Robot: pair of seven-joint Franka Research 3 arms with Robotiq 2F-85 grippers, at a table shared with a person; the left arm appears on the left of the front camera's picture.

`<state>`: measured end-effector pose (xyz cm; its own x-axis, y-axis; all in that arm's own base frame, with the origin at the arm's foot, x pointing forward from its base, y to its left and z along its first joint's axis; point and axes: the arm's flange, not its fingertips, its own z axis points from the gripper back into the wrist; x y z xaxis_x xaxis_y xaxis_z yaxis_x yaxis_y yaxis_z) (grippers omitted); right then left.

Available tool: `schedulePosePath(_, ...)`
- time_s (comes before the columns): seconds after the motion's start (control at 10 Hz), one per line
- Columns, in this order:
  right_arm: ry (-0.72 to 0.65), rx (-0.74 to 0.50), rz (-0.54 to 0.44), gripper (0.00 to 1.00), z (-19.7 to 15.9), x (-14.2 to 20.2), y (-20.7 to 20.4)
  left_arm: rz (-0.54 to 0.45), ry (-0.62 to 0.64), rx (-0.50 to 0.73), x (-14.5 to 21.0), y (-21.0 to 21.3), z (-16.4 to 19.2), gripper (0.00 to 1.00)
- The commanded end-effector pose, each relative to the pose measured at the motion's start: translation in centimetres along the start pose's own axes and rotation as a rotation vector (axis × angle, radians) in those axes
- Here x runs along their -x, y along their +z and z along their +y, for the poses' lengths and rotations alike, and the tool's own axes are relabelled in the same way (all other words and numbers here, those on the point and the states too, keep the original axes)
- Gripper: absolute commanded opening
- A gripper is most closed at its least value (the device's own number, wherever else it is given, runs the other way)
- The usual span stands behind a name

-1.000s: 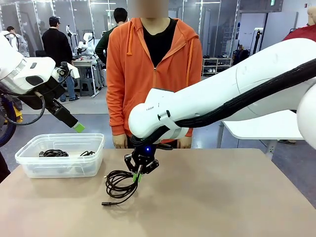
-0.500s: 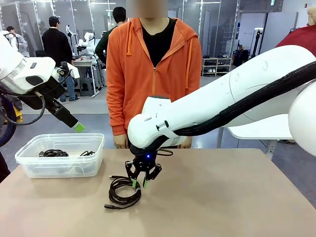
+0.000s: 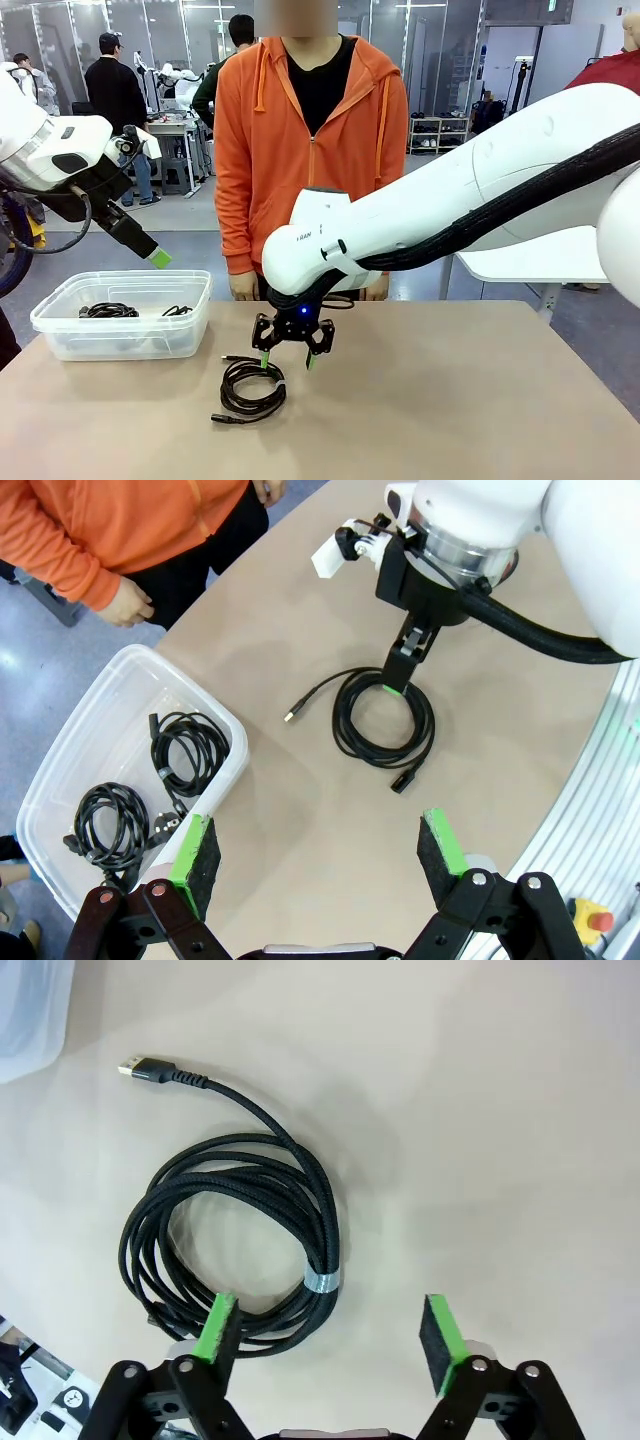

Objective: Organize and store the cables.
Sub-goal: Place the USB Extension Cable into the Organizing box.

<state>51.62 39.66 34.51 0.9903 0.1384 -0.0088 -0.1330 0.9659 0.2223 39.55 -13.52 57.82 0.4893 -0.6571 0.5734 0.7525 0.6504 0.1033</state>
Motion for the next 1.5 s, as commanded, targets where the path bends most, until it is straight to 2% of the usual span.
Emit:
schedulePosePath(0.0, 0.064, 0.021, -0.018, 1.00, -2.7, 1.6, 2.6, 0.005, 0.003, -0.009, 0.0, 0.0, 0.0, 1.00)
schedulePosePath(0.4, 0.347, 0.067, -0.070, 1.00, -10.0, 4.8, 9.0, 0.005, 0.003, -0.009, 0.0, 0.0, 0.0, 1.00)
schedulePosePath(0.6, 0.466, 0.047, -0.100, 1.00, -14.4, 7.0, 12.7, 0.005, 0.003, -0.009, 0.0, 0.0, 0.0, 1.00)
schedulePosePath(0.8, 0.595, 0.072, -0.058, 1.00, -19.5, 10.1, 15.8, 0.005, 0.003, -0.009, 0.0, 0.0, 0.0, 1.00)
schedulePosePath(1.1, 0.663, 0.038, -0.112, 1.00, -25.7, 14.5, 18.9, 0.005, 0.003, -0.009, 0.0, 0.0, 0.0, 1.00)
schedulePosePath(1.3, 0.679, 0.045, -0.201, 1.00, -28.3, 16.6, 19.6, 0.005, 0.003, -0.009, 0.0, 0.0, 0.0, 1.00)
schedulePosePath(1.4, 0.640, 0.054, -0.284, 1.00, -28.5, 17.7, 19.2, 0.005, 0.003, -0.009, 0.0, 0.0, 0.0, 1.00)
